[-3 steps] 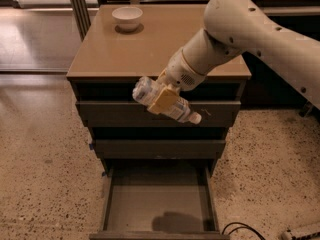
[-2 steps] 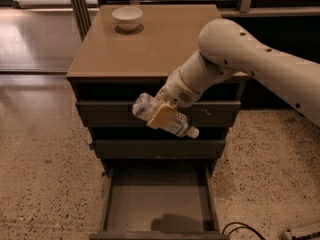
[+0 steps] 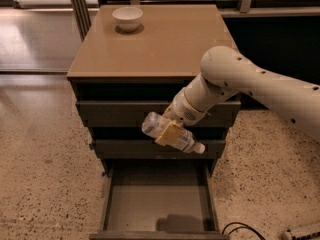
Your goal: Place blue plastic bottle into bottom drawer
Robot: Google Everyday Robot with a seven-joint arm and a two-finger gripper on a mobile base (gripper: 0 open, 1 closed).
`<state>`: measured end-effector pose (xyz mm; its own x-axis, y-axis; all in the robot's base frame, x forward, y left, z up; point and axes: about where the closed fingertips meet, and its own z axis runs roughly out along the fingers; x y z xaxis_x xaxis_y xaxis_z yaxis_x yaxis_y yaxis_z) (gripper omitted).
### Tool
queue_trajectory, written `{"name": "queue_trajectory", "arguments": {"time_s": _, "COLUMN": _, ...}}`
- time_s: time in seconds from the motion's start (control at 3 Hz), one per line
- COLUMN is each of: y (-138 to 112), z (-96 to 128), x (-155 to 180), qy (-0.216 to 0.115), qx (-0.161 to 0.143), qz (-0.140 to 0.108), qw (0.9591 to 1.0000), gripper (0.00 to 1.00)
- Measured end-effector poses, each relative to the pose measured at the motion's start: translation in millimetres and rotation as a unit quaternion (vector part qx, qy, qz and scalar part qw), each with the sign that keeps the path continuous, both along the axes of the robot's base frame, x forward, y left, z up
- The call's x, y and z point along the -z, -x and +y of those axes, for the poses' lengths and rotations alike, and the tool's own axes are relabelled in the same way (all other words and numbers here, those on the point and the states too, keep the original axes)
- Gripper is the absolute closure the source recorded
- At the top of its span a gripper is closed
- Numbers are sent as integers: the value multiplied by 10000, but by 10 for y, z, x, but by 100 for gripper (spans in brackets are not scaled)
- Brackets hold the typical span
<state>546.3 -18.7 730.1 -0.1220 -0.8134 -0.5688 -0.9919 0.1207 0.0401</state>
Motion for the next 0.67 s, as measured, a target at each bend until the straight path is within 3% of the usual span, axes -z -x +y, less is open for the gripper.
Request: {"name": "queue_trajectory", "arguments": {"time_s": 0.67, "y": 179, "z": -253, "x": 995, "qy": 298, "qx": 176, "qz": 597, "qw": 9976, "gripper": 100}}
